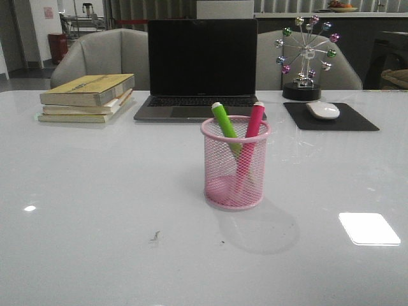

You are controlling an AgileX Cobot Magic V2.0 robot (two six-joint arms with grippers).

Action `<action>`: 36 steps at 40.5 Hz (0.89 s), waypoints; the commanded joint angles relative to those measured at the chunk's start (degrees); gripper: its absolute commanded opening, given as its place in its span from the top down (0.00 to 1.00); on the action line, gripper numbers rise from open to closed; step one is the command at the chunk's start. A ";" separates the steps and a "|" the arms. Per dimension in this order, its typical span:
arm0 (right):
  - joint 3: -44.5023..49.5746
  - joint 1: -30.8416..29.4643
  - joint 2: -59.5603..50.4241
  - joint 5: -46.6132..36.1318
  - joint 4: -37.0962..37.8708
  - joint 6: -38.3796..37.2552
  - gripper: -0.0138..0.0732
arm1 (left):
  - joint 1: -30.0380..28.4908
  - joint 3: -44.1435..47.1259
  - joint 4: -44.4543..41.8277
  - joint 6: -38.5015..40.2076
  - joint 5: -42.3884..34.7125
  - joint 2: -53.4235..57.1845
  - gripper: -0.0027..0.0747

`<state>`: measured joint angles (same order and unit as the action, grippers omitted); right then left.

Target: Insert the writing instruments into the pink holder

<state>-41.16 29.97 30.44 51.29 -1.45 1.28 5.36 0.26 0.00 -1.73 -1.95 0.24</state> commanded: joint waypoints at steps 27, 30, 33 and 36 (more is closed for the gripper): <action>0.60 -1.59 -1.74 -4.40 0.45 0.20 0.78 | 0.31 0.28 0.42 0.67 -5.22 1.17 0.85; 3.71 -5.53 -4.26 -6.55 0.67 0.20 0.78 | 0.31 0.28 0.42 0.67 -5.22 1.17 0.85; 8.92 -10.47 -7.87 -11.71 0.62 0.20 0.78 | 0.31 0.28 0.42 0.67 -5.22 1.17 0.85; 14.29 -15.64 -12.24 -19.11 0.62 0.20 0.78 | 0.31 0.28 0.42 0.67 -5.22 1.17 0.85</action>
<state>-30.38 19.22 21.68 43.74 -1.20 1.28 5.36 0.26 0.00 -1.70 -2.08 0.24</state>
